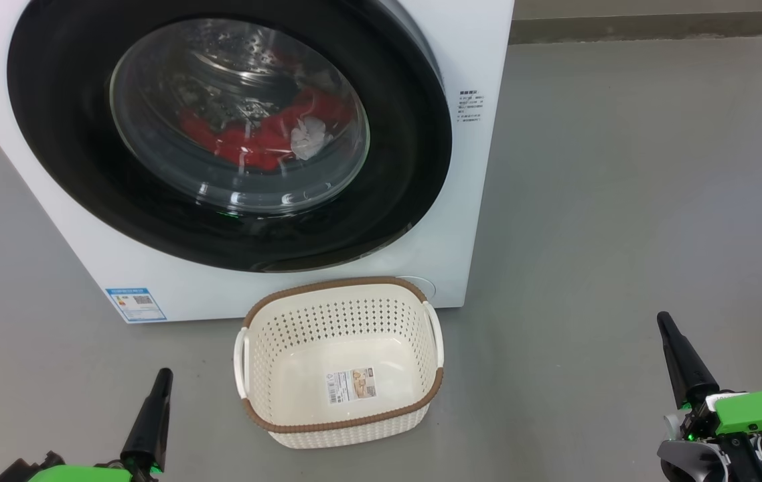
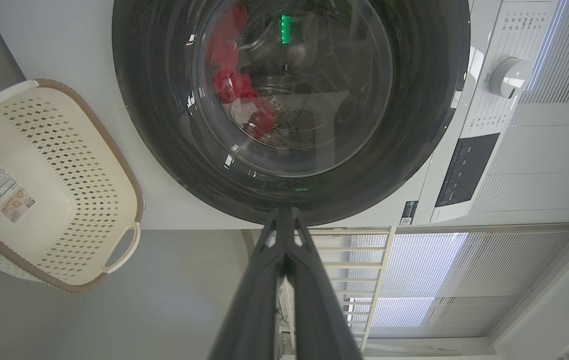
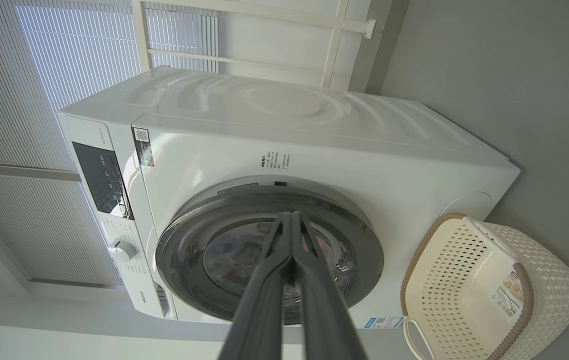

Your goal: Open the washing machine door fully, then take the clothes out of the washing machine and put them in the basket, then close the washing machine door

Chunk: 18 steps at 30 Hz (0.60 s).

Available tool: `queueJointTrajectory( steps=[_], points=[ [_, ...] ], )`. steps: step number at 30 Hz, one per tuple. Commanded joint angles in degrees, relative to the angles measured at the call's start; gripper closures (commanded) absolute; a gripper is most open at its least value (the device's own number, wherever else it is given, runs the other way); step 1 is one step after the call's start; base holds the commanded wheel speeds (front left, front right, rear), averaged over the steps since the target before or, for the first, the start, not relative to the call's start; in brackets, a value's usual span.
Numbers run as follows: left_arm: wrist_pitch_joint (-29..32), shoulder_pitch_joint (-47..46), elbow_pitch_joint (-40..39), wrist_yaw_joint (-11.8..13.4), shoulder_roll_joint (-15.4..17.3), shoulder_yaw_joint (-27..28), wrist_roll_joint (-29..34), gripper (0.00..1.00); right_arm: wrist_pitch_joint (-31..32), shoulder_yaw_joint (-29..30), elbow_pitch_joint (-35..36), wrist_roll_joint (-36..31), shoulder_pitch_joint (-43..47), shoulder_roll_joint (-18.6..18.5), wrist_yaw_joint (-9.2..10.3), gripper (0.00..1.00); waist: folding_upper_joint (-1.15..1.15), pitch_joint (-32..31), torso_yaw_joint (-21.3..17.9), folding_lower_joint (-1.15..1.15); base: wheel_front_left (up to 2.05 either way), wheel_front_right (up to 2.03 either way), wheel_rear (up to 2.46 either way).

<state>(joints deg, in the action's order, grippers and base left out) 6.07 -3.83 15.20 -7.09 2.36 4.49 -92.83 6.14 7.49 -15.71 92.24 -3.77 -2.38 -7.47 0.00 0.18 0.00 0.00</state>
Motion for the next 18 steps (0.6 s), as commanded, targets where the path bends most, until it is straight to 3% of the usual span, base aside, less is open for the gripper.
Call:
queueJointTrajectory(
  steps=[1,18],
  points=[
    [0.4,-2.4,-1.2,-0.4,0.5,2.0,0.6,1.00,0.3,-1.0,1.7,0.0,-2.4,-0.5,-0.02,1.00,0.00,0.0,0.0,0.00,0.00,0.00,0.00],
    [0.4,-2.4,-1.2,-0.4,0.5,2.0,0.6,1.00,0.3,-1.0,1.7,0.0,-2.4,-0.5,-0.02,1.00,0.00,0.0,0.0,0.00,0.00,0.00,0.00]
  ],
)
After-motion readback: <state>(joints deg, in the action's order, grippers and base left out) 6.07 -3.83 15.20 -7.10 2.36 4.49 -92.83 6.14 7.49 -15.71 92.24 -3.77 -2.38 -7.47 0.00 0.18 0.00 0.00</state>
